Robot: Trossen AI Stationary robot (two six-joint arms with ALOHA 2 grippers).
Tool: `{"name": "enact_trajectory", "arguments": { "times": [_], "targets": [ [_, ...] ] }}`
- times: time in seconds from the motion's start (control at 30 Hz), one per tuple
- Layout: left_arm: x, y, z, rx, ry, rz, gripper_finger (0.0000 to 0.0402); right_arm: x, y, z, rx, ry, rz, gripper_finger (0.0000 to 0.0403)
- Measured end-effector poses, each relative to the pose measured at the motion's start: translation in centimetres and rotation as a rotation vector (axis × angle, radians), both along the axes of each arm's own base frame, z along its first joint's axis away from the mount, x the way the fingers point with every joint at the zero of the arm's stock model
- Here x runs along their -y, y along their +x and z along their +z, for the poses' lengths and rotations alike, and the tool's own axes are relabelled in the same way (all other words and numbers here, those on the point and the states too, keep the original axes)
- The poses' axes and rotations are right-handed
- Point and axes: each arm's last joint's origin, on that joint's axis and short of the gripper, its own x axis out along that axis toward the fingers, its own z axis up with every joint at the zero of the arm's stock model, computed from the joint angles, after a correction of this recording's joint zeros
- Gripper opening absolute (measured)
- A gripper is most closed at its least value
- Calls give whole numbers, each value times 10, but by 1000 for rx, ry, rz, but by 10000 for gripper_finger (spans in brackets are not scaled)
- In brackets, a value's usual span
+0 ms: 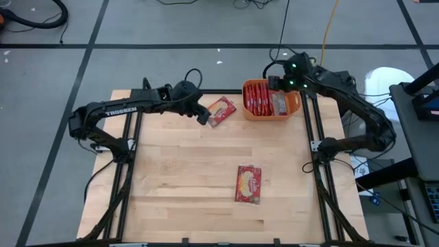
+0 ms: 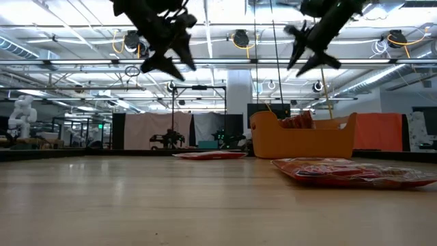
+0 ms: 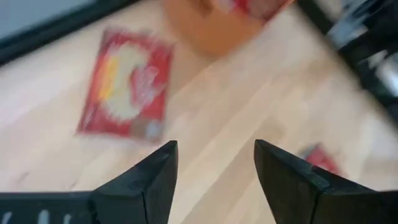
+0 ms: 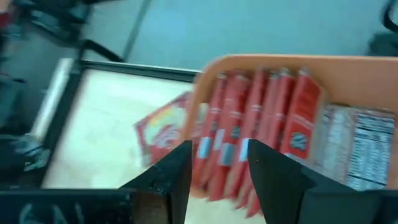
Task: Sort popcorn bags into baskets
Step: Put the red popcorn bag into the orange bin
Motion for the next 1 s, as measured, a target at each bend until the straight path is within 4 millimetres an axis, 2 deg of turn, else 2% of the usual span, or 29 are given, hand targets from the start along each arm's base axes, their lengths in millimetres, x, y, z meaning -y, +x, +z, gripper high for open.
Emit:
{"name": "enact_trajectory", "arguments": {
  "times": [0.2,0.37,0.5,0.63,0.73,1.0],
  "targets": [
    [-11,-3,-31,-107,-49,17,214,-42,-7,28,102,-74,89,148],
    [-29,-11,-36,-85,-161,203,214,-69,-10,42,169,-102,169,148],
    [-38,-14,-35,-75,-128,198,214,-85,-7,45,181,-118,200,148],
    [-51,-17,-42,-112,-98,185,222,-96,-1,46,159,-153,210,148],
    [-59,-18,-58,-188,-138,197,245,-99,4,44,139,-168,211,148],
    [-77,0,-101,-275,-111,124,316,-104,10,42,115,-184,223,148]
  ]
}}
